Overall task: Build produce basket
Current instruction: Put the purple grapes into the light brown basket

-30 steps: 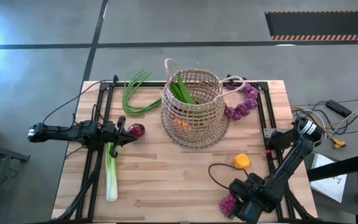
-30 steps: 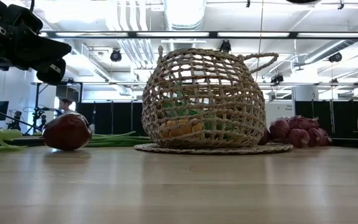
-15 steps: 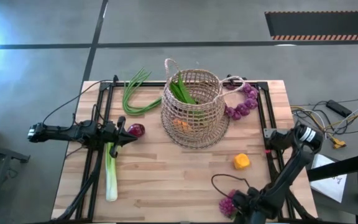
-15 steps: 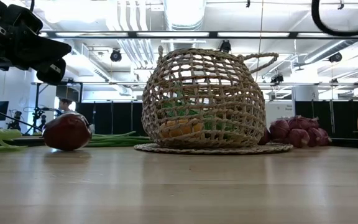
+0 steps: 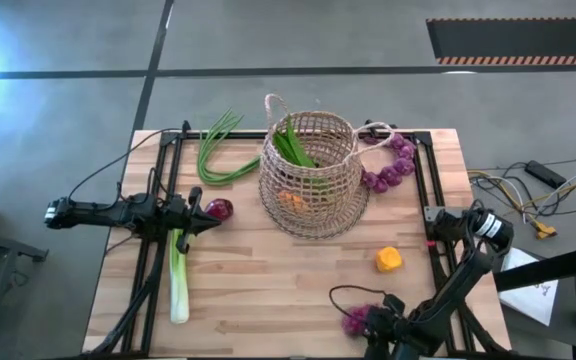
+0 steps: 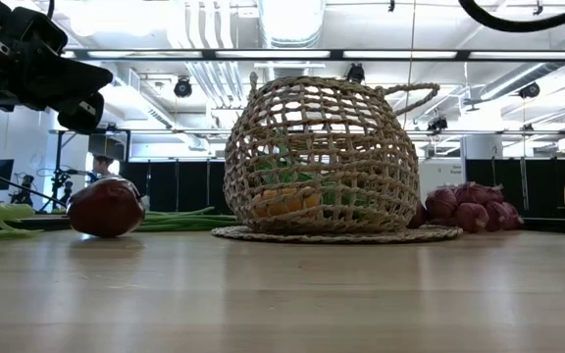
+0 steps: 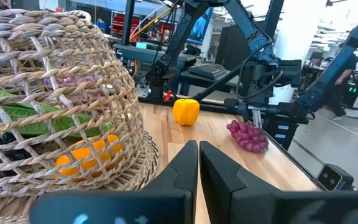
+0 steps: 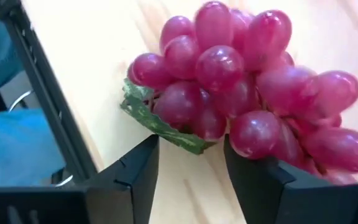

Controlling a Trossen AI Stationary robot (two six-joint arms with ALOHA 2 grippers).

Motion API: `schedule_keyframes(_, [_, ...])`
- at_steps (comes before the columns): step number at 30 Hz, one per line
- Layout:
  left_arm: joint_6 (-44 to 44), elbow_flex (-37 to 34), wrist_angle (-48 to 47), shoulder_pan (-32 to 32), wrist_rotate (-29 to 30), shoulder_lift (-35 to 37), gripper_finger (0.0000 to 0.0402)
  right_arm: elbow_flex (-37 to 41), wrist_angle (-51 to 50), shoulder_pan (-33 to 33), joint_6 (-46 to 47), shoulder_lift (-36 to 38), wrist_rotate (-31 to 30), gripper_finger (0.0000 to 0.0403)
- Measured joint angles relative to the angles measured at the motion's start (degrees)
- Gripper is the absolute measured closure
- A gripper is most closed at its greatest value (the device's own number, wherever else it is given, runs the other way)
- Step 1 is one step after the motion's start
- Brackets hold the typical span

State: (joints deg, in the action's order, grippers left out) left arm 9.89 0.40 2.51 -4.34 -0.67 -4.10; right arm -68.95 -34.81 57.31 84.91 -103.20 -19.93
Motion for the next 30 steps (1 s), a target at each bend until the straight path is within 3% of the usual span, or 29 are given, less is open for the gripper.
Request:
schedule_keyframes(7, [0.0,0.0,0.0,0.0,0.02,0.0,0.0402,0.02,0.22,-1.63,-2.3,-1.59,-8.68,0.0282])
schedule_keyframes(15, [-0.01,0.0,-0.01,-0.01,0.0,0.0,0.0402,-0.94,-0.91,-1.98,-5.27,-1.42,-18.95,0.0386])
schedule_keyframes(26, [0.0,0.0,-0.03,-0.02,0.01,-0.04,0.0402,-10.94,-10.12,-4.44,-15.95,-1.18,-18.9,0.0394])
schedule_keyframes(30, [0.0,0.0,-0.03,-0.02,0.0,-0.04,0.0402,-13.48,-13.26,-5.46,-22.16,-1.16,-14.78,0.0394])
